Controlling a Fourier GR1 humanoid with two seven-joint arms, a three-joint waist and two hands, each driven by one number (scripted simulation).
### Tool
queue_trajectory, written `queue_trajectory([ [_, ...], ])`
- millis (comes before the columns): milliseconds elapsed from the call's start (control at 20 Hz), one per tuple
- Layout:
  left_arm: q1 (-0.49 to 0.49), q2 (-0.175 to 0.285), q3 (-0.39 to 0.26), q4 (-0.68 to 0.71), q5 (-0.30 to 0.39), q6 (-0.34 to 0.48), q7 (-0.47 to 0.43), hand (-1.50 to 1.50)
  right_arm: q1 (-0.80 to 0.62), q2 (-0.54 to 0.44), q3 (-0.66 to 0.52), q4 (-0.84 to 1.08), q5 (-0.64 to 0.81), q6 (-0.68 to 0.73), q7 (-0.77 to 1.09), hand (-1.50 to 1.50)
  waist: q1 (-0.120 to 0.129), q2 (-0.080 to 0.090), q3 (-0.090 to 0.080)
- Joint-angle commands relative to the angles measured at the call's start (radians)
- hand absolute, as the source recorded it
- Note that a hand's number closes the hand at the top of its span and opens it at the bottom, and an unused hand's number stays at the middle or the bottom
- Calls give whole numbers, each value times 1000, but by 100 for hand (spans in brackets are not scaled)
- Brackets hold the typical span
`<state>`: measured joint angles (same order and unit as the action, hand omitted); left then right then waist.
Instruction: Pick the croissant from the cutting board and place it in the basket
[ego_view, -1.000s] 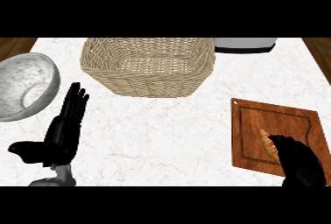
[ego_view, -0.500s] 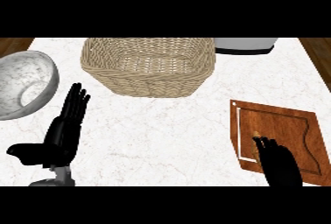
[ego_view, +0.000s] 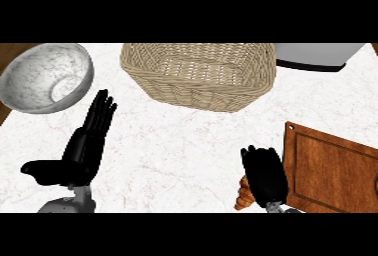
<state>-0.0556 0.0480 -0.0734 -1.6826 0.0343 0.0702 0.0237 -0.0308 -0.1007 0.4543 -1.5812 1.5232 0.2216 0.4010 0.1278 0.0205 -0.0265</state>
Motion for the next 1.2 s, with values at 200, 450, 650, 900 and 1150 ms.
queue_trajectory([
  [200,-24,-12,-31,14,-3,-14,9,0,-161,98,153,-8,-259,-157,224,150,52,13,37],
  [450,-36,-19,-39,29,-11,-11,7,0,-285,100,243,-61,-381,-365,358,150,59,2,33],
  [650,-52,-18,-36,33,-12,-6,28,0,-416,100,302,-62,-438,-498,494,150,58,-4,29],
  [900,-62,-12,-30,54,-22,-4,16,0,-595,101,369,-46,-507,-584,697,150,41,-13,23],
  [1150,-32,-4,-7,71,-18,2,0,0,-737,100,347,44,-543,-612,863,150,13,-16,21],
])
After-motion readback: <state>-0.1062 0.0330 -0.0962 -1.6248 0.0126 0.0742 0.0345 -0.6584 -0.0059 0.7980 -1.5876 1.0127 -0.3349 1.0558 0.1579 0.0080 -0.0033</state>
